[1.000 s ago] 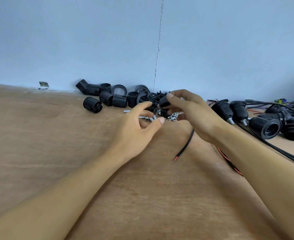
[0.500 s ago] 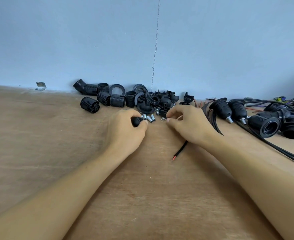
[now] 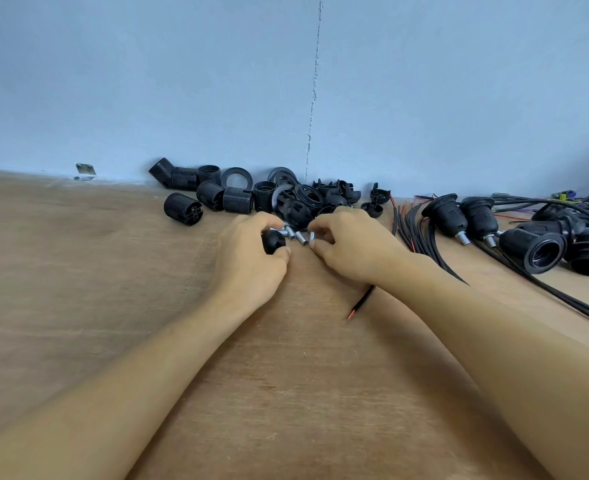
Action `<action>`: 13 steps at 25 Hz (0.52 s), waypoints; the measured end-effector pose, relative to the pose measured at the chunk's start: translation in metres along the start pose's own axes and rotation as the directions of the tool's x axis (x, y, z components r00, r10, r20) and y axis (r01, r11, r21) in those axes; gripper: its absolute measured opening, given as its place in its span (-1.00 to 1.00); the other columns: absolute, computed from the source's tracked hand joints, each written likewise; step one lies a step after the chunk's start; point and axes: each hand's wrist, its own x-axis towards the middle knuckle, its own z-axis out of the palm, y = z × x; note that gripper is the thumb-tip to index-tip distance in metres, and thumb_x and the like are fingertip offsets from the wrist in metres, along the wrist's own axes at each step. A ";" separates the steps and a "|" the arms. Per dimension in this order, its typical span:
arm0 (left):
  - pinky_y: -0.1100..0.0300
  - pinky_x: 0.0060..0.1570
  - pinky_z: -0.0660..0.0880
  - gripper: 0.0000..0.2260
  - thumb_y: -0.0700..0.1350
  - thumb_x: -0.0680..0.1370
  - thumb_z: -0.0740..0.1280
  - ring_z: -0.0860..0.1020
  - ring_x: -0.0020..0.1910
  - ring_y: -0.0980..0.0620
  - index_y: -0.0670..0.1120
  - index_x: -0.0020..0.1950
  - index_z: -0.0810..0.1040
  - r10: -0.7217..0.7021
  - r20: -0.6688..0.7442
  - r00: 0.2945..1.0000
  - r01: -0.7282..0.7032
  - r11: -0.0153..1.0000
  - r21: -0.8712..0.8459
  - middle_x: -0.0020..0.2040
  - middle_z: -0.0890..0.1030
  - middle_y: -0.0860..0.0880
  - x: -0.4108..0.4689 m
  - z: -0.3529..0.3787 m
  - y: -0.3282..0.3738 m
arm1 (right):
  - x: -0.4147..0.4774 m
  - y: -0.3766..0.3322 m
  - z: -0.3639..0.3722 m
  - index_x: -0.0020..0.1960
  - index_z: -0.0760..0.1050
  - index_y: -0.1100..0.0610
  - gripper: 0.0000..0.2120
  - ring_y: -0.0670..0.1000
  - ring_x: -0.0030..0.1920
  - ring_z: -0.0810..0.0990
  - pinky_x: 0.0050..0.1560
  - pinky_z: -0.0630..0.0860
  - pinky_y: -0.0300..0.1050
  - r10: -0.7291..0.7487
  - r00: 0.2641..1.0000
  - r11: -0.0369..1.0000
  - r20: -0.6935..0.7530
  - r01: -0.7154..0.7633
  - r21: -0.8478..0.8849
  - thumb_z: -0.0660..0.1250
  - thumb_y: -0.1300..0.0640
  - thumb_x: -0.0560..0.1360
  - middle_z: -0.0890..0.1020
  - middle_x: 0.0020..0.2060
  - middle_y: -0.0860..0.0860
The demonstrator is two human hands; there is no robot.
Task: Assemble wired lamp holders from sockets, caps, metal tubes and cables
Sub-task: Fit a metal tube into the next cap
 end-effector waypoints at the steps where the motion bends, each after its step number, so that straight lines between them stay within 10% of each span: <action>1: -0.03 0.21 0.55 -0.70 -0.22 0.47 0.51 0.61 0.09 0.00 0.05 0.15 0.64 0.002 0.011 1.000 -0.002 1.000 -0.015 0.11 0.59 0.03 0.000 0.000 0.000 | -0.001 0.003 0.000 0.26 0.56 -0.03 -0.73 0.07 0.17 0.52 0.17 0.49 0.00 -0.002 1.000 1.000 -0.024 0.002 0.009 0.31 -0.03 0.58 0.54 0.09 0.01; 13: 0.58 -0.10 0.31 -0.69 -0.21 0.47 0.52 0.51 -0.08 0.24 0.02 0.18 0.63 0.135 -0.002 0.991 -0.135 0.990 0.047 0.07 0.58 0.07 -0.005 0.003 0.005 | -0.015 0.007 -0.003 0.33 0.49 -0.02 -0.68 0.06 0.20 0.54 0.08 0.51 -0.01 -0.050 0.988 0.999 -0.144 0.047 -0.024 0.33 0.02 0.58 0.62 0.15 -0.03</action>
